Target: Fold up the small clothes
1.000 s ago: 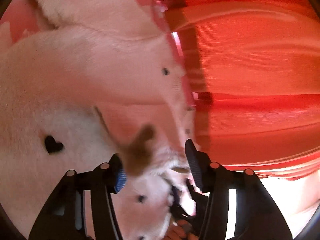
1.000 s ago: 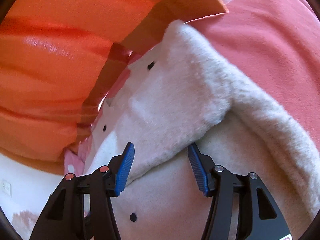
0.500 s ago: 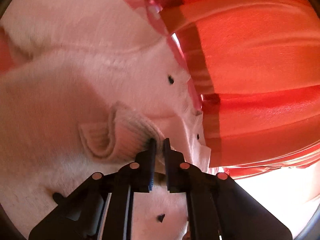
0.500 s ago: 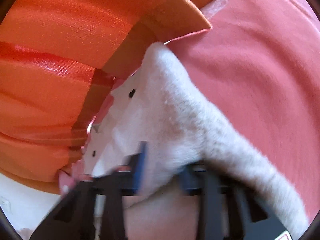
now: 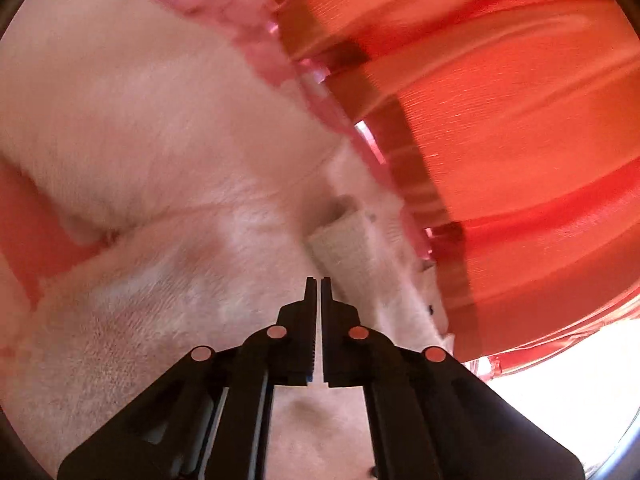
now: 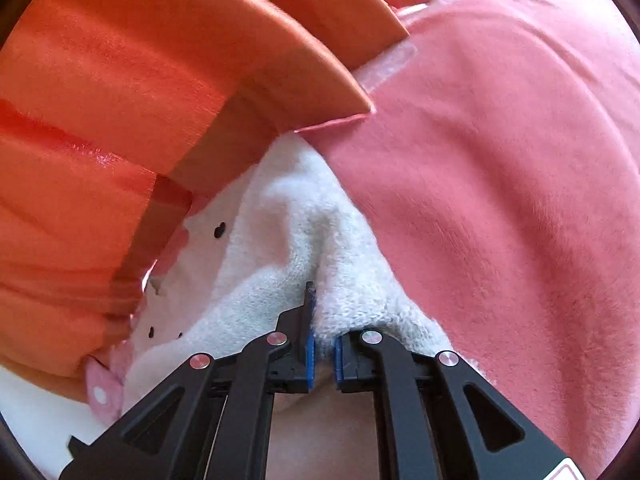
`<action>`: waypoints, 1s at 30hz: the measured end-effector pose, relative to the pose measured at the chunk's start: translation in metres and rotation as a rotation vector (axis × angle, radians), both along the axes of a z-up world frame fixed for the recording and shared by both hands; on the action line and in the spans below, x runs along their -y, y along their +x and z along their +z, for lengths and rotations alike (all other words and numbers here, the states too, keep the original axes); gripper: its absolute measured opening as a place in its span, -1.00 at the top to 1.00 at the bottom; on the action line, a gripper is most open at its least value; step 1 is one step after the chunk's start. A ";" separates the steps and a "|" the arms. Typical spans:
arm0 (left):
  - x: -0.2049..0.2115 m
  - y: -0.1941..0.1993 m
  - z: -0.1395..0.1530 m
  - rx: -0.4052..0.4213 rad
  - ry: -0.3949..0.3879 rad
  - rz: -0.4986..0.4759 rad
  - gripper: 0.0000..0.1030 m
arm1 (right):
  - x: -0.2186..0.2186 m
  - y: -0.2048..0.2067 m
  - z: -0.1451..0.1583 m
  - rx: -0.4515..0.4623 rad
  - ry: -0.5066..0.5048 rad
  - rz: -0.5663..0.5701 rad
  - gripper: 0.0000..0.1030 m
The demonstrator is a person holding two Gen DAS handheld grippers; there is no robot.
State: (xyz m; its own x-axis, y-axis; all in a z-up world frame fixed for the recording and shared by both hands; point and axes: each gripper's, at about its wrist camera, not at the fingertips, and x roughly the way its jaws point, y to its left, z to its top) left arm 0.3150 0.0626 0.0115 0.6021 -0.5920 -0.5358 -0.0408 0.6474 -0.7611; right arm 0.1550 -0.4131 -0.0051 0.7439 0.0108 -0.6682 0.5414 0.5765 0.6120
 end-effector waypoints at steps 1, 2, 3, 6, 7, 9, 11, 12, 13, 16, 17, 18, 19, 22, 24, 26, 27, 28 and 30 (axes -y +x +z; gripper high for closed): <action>0.001 -0.001 0.006 0.014 0.003 0.006 0.78 | -0.001 -0.001 -0.002 -0.006 0.018 -0.002 0.76; 0.001 -0.001 0.009 0.017 -0.007 0.005 0.56 | -0.001 -0.002 -0.004 -0.002 0.050 -0.009 0.75; 0.002 0.000 0.010 0.015 -0.021 0.009 0.01 | -0.001 -0.002 -0.004 0.006 0.074 -0.015 0.74; 0.007 0.007 0.004 -0.022 -0.027 0.068 -0.17 | -0.005 -0.004 -0.002 0.013 0.081 -0.010 0.70; 0.013 0.015 -0.002 -0.046 -0.054 0.055 -0.18 | -0.005 -0.006 -0.002 0.016 0.082 -0.012 0.69; 0.024 0.033 -0.013 -0.104 -0.119 0.015 -0.18 | -0.002 -0.009 -0.004 0.024 0.098 -0.016 0.69; 0.041 0.045 -0.019 -0.114 -0.128 -0.019 -0.17 | 0.000 -0.009 -0.004 0.033 0.112 -0.013 0.69; 0.049 0.048 -0.017 -0.097 -0.105 -0.028 -0.14 | 0.001 -0.008 -0.003 0.035 0.115 -0.011 0.68; 0.059 0.053 -0.014 -0.080 -0.077 -0.049 0.20 | 0.001 -0.007 -0.003 0.038 0.115 -0.008 0.68; 0.067 0.057 -0.001 -0.038 -0.129 -0.100 0.76 | -0.001 -0.006 0.001 0.054 0.096 0.010 0.68; 0.064 0.051 0.012 0.015 -0.135 -0.088 0.76 | -0.004 -0.008 0.010 0.086 0.066 0.015 0.69; 0.058 0.040 0.034 0.107 -0.116 -0.080 0.77 | -0.006 -0.013 0.019 0.135 0.038 0.013 0.74; 0.052 0.030 0.051 0.173 -0.090 -0.074 0.76 | -0.008 -0.018 0.030 0.195 0.009 0.018 0.75; 0.029 0.004 0.061 0.210 -0.015 -0.040 0.76 | -0.014 -0.020 0.041 0.181 -0.071 0.046 0.85; 0.022 0.008 0.032 0.110 0.035 -0.034 0.76 | -0.013 -0.008 0.004 -0.019 0.001 0.059 0.86; 0.012 0.006 -0.009 -0.026 0.050 -0.006 0.76 | -0.008 -0.018 -0.015 0.003 0.126 0.017 0.91; 0.005 0.003 -0.030 -0.084 -0.007 0.013 0.77 | -0.009 -0.021 -0.010 0.003 0.118 0.020 0.89; -0.001 -0.001 -0.035 -0.077 -0.060 0.030 0.77 | -0.009 -0.024 -0.002 0.013 0.082 0.014 0.88; 0.001 -0.001 -0.025 -0.073 -0.044 0.016 0.76 | -0.010 -0.027 -0.001 -0.022 0.045 0.000 0.84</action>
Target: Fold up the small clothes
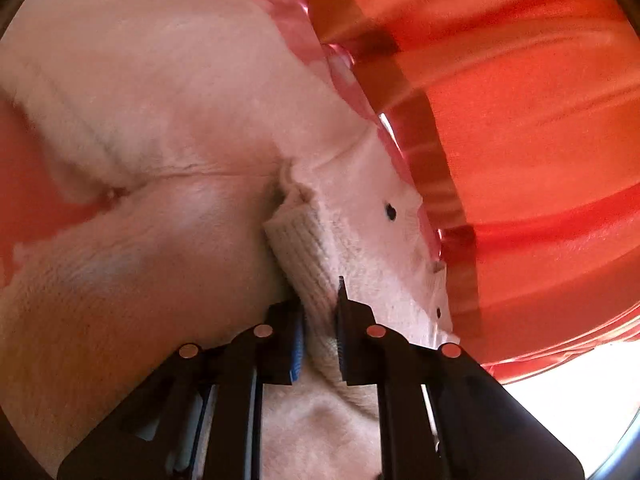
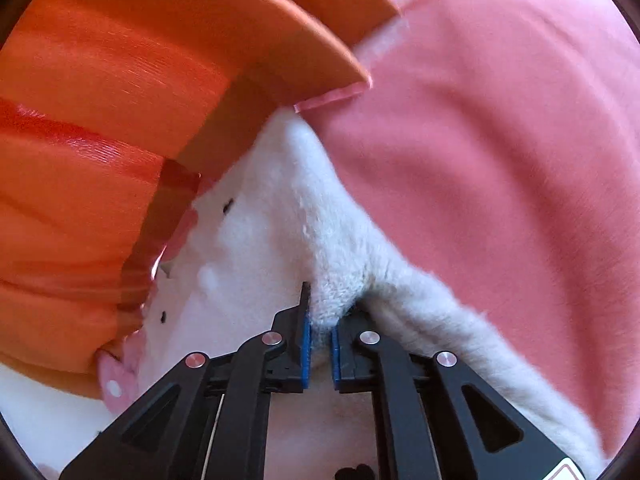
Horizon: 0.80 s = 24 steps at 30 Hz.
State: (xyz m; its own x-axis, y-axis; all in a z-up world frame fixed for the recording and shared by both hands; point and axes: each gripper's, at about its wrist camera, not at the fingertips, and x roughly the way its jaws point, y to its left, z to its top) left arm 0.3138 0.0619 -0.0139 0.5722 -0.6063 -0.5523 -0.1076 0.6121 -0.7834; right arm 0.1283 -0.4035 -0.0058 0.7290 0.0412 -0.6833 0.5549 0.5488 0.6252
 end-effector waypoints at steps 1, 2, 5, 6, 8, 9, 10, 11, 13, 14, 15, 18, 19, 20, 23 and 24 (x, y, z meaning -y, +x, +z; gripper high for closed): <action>0.001 -0.001 0.006 0.021 0.024 -0.007 0.74 | 0.001 -0.002 -0.005 -0.009 0.029 -0.009 0.89; 0.004 -0.001 0.009 0.033 0.062 -0.012 0.74 | 0.002 -0.009 -0.008 0.003 0.066 -0.033 0.89; 0.005 -0.001 0.006 0.009 0.087 -0.006 0.72 | -0.014 -0.030 0.018 0.013 -0.071 -0.100 0.76; 0.004 0.000 0.004 0.001 0.076 0.001 0.71 | -0.023 -0.031 0.031 0.020 -0.149 -0.100 0.74; 0.003 -0.001 0.004 0.001 0.081 0.000 0.70 | -0.043 -0.023 0.047 0.052 -0.286 -0.022 0.73; -0.002 -0.005 0.004 0.001 0.085 -0.003 0.69 | -0.047 -0.013 0.044 0.028 -0.311 0.012 0.73; -0.002 -0.004 0.005 -0.001 0.084 -0.001 0.68 | -0.049 -0.002 0.034 -0.038 -0.320 0.069 0.69; 0.000 -0.004 0.006 -0.007 0.080 0.004 0.66 | -0.052 0.014 0.010 -0.141 -0.268 0.137 0.69; -0.016 -0.014 0.020 0.000 0.040 0.038 0.61 | -0.052 0.005 0.013 -0.101 -0.288 0.076 0.71; -0.031 -0.022 0.030 0.019 0.023 0.073 0.60 | -0.055 0.004 0.021 -0.089 -0.293 0.092 0.65; -0.046 -0.029 0.037 0.040 0.024 0.106 0.53 | -0.058 0.003 0.028 -0.045 -0.291 0.113 0.64; -0.114 -0.053 0.062 0.084 0.130 0.272 0.04 | -0.065 -0.002 0.037 0.006 -0.290 0.135 0.64; -0.141 -0.058 0.065 0.070 0.183 0.338 -0.11 | -0.067 0.003 0.036 0.005 -0.279 0.142 0.63; -0.168 -0.059 0.065 0.042 0.232 0.398 -0.14 | -0.068 0.005 0.034 0.003 -0.253 0.150 0.63; -0.229 -0.055 0.052 -0.070 0.266 0.516 -0.15 | -0.079 0.016 0.027 0.005 -0.185 0.184 0.63; -0.251 -0.052 0.044 -0.121 0.270 0.560 -0.15 | -0.082 0.018 0.028 0.004 -0.191 0.189 0.63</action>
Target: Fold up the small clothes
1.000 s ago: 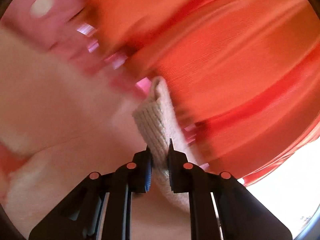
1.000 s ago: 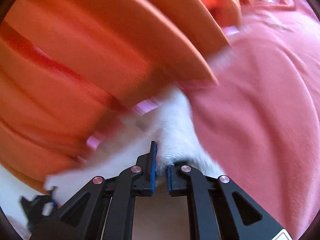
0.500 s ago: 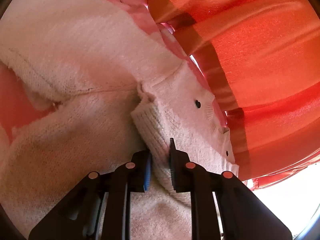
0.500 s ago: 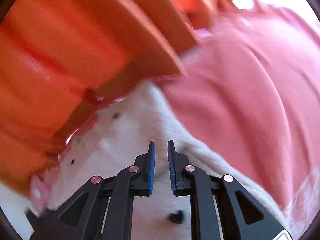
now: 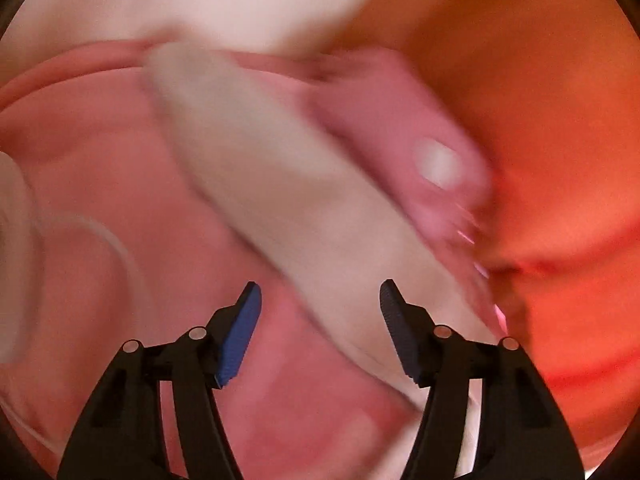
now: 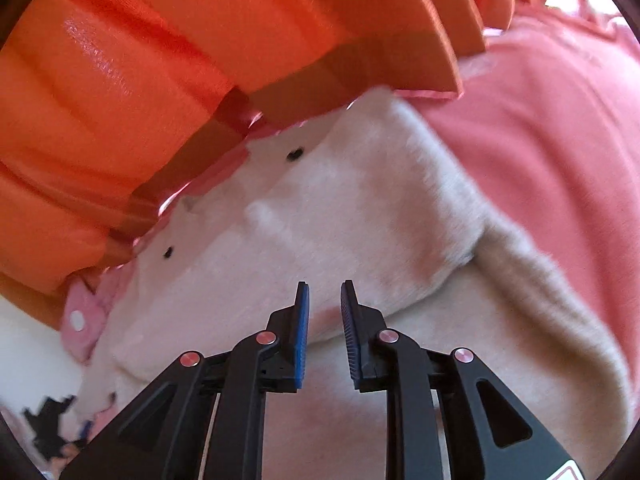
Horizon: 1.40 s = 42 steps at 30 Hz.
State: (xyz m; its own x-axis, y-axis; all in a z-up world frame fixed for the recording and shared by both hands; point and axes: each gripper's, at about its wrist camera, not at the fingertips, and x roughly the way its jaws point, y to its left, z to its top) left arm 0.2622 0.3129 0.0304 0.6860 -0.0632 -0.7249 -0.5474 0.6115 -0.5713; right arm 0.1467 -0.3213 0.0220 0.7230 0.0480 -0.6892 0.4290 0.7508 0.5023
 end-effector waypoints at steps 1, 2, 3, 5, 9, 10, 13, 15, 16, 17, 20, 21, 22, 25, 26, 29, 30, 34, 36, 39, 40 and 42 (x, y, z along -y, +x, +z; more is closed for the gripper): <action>-0.014 0.003 -0.006 -0.024 -0.004 0.032 -0.15 | -0.004 0.000 0.001 0.001 -0.012 0.006 0.63; -0.026 0.006 -0.011 -0.034 -0.015 0.048 -0.15 | -0.008 0.001 0.002 0.002 -0.025 0.017 0.62; -0.036 0.010 -0.016 -0.047 -0.022 0.065 -0.15 | -0.010 0.003 0.003 0.003 -0.029 0.021 0.59; -0.043 0.015 -0.021 -0.035 -0.036 0.078 -0.11 | -0.012 0.005 0.000 0.003 -0.031 0.026 0.52; -0.029 0.036 -0.007 0.003 -0.043 -0.006 0.89 | -0.013 0.007 -0.002 -0.001 -0.037 0.030 0.46; -0.017 0.038 0.007 0.031 -0.016 -0.014 0.89 | -0.013 0.006 -0.001 0.004 -0.038 0.031 0.46; 0.048 0.048 0.068 0.172 0.133 -0.157 0.90 | -0.014 0.006 0.003 0.021 -0.043 0.032 0.46; 0.121 0.046 0.111 0.291 0.198 -0.324 0.90 | -0.014 0.005 0.006 0.037 -0.041 0.032 0.46; 0.163 0.041 0.128 0.345 0.214 -0.419 0.90 | -0.014 0.004 0.008 0.044 -0.044 0.031 0.46; 0.194 0.036 0.137 0.379 0.219 -0.493 0.89 | -0.014 0.004 0.009 0.048 -0.046 0.029 0.46; 0.314 0.015 0.132 0.403 0.203 -0.763 0.84 | -0.009 0.002 0.010 0.051 -0.046 0.022 0.44; 0.351 0.008 0.115 0.370 0.206 -0.835 0.82 | -0.007 0.002 0.010 0.050 -0.041 0.017 0.40; 0.379 0.001 0.094 0.324 0.210 -0.879 0.79 | -0.004 0.001 0.009 0.048 -0.035 0.014 0.34; 0.414 -0.009 0.020 0.118 0.137 -0.940 0.76 | 0.006 0.000 0.007 0.043 -0.014 0.008 0.24; 0.407 -0.013 0.008 0.099 0.091 -0.936 0.74 | 0.008 -0.001 0.008 0.046 -0.009 0.009 0.23; 0.362 -0.021 -0.003 0.107 0.069 -0.825 0.37 | 0.011 -0.001 0.014 0.063 -0.020 0.013 0.14; 0.341 -0.022 0.003 0.114 0.103 -0.759 0.25 | 0.009 0.000 0.016 0.066 -0.028 0.019 0.11; 0.286 -0.002 0.014 0.162 0.051 -0.587 0.07 | -0.020 0.008 0.029 0.110 -0.131 0.117 0.00; 0.272 0.005 0.008 0.138 0.045 -0.551 0.07 | -0.054 0.015 0.036 0.126 -0.245 0.238 0.00; 0.264 0.017 -0.007 0.101 -0.002 -0.525 0.06 | -0.115 0.027 0.046 0.167 -0.445 0.437 -0.08; 0.264 0.019 -0.009 0.089 -0.007 -0.509 0.07 | -0.135 0.031 0.045 0.170 -0.521 0.488 -0.11; 0.260 0.028 -0.019 0.062 -0.011 -0.464 0.07 | -0.158 0.038 0.040 0.160 -0.607 0.549 -0.21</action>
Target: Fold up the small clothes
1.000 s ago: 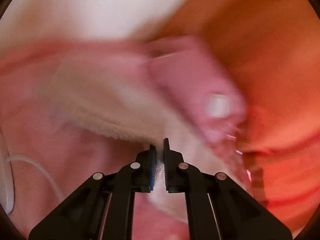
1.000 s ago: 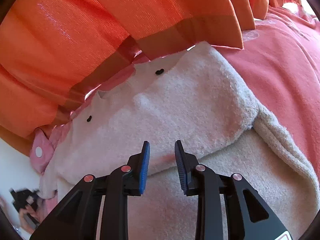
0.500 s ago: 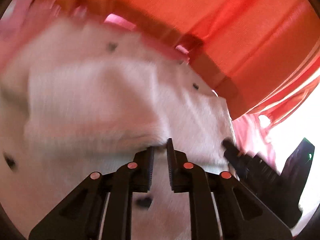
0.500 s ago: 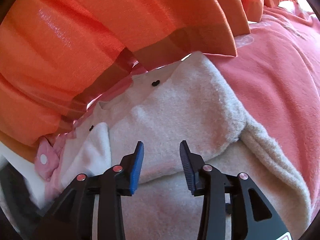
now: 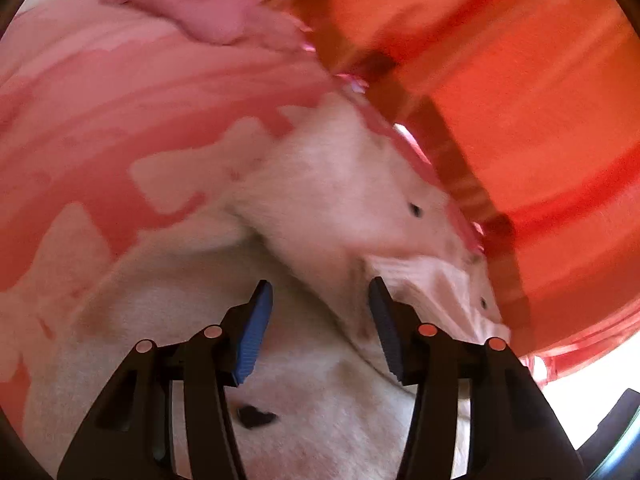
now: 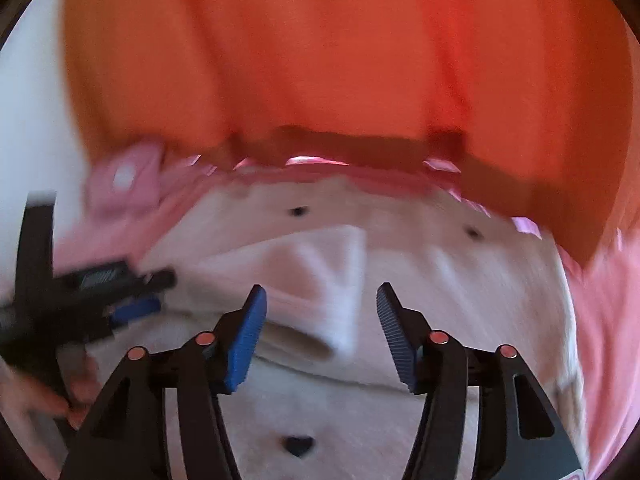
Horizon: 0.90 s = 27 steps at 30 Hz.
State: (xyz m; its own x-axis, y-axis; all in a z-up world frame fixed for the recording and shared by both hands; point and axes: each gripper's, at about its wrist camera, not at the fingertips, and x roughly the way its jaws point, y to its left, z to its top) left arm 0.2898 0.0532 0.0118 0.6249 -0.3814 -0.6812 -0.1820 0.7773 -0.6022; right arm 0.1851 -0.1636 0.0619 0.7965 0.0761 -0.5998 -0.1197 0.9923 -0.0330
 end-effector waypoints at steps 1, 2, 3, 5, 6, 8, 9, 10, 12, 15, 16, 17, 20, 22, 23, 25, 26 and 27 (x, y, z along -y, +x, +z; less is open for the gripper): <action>-0.004 -0.002 0.001 -0.008 0.004 0.016 0.08 | -0.009 0.005 -0.006 -0.004 -0.039 0.020 -0.22; -0.007 -0.001 0.000 -0.015 0.020 0.032 0.08 | -0.017 0.011 -0.013 -0.013 -0.074 0.036 -0.22; -0.011 0.001 0.003 -0.010 0.045 0.041 0.08 | -0.021 0.017 -0.018 -0.026 -0.094 0.036 -0.22; -0.018 -0.002 0.006 -0.004 0.090 0.049 0.08 | -0.021 0.030 -0.026 -0.050 -0.070 0.032 -0.04; -0.019 0.001 0.005 -0.005 0.096 0.047 0.08 | -0.017 0.034 -0.026 -0.068 -0.025 0.033 0.77; -0.025 0.005 0.000 -0.020 0.070 0.050 0.08 | 0.009 0.037 -0.020 -0.084 0.155 -0.008 1.00; -0.027 0.008 -0.003 -0.025 0.053 0.056 0.08 | 0.024 0.035 -0.013 -0.063 0.249 -0.034 1.00; -0.029 0.009 -0.004 -0.026 0.045 0.062 0.08 | 0.043 0.032 -0.006 -0.046 0.330 -0.066 1.00; -0.030 0.011 -0.004 -0.031 0.026 0.068 0.11 | 0.084 0.018 0.010 0.036 0.414 -0.181 1.00; -0.033 0.010 -0.003 -0.034 0.003 0.073 0.12 | 0.092 -0.001 0.027 0.153 0.218 -0.211 0.46; -0.034 0.011 -0.003 -0.036 -0.001 0.073 0.11 | 0.082 -0.001 0.027 0.140 0.142 -0.162 0.04; -0.034 0.011 -0.003 -0.036 -0.003 0.074 0.11 | 0.062 -0.002 0.024 0.129 0.048 -0.077 -0.06; -0.034 0.011 -0.003 -0.035 0.003 0.069 0.11 | 0.003 -0.004 0.011 0.111 -0.135 0.120 -0.10; -0.034 0.011 -0.003 -0.036 0.005 0.067 0.11 | -0.032 -0.002 -0.003 0.085 -0.224 0.220 -0.16; -0.035 0.011 -0.003 -0.036 0.006 0.066 0.11 | -0.052 0.000 -0.014 0.065 -0.274 0.265 -0.16; -0.034 0.012 -0.003 -0.038 0.009 0.065 0.11 | -0.071 0.005 -0.029 0.030 -0.319 0.300 -0.16; -0.034 0.012 -0.003 -0.038 0.011 0.064 0.11 | -0.078 0.010 -0.038 0.012 -0.334 0.292 -0.16; -0.034 0.012 -0.004 -0.038 0.013 0.064 0.11 | -0.079 0.017 -0.044 -0.013 -0.325 0.268 -0.07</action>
